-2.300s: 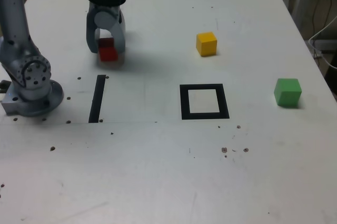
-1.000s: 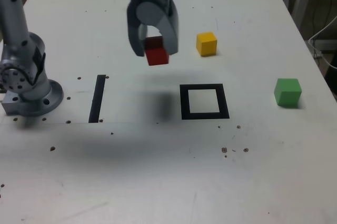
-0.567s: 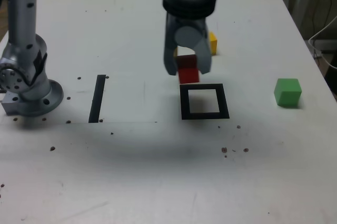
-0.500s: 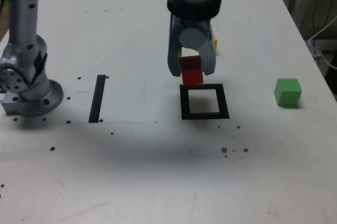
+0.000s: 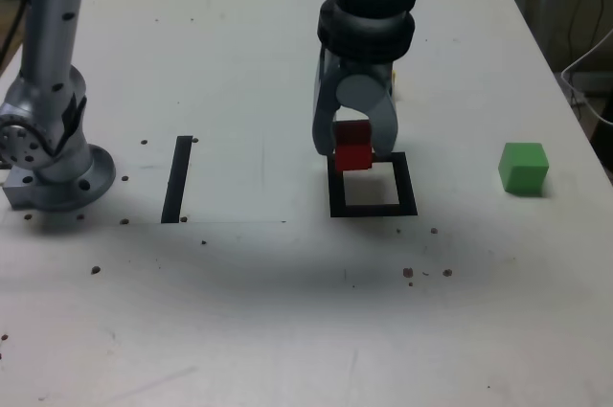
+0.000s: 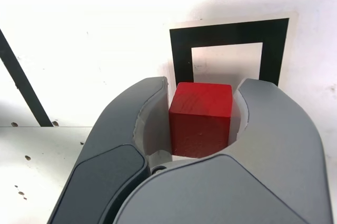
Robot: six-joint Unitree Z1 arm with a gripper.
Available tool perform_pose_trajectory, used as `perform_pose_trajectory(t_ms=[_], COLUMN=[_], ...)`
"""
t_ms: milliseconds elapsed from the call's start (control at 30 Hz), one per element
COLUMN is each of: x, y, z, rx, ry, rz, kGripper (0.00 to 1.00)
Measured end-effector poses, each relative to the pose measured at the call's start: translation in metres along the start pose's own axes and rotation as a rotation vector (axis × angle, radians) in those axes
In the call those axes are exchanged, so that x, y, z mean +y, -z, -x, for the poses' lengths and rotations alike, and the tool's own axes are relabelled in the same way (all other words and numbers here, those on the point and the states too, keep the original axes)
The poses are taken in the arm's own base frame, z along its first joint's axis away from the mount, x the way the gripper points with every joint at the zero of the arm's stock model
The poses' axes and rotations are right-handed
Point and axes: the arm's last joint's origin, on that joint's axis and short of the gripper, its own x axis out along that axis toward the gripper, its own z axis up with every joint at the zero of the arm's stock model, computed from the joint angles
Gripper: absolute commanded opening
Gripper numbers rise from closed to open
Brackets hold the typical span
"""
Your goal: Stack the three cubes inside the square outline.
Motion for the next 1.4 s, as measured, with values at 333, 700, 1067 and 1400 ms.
perform_pose_trajectory(t_ms=[333, 700, 1067, 1400], x=[-0.006, -0.009, -0.009, -0.010], y=[-0.010, -0.014, -0.017, -0.021], z=[-0.009, -0.020, -0.025, -0.030], rx=[-0.010, -0.001, 0.016, -0.003], ry=[-0.005, -0.008, -0.008, -0.007], rz=[-0.010, -0.006, -0.006, -0.010], kGripper=[0.13, 0.25, 0.48, 0.90])
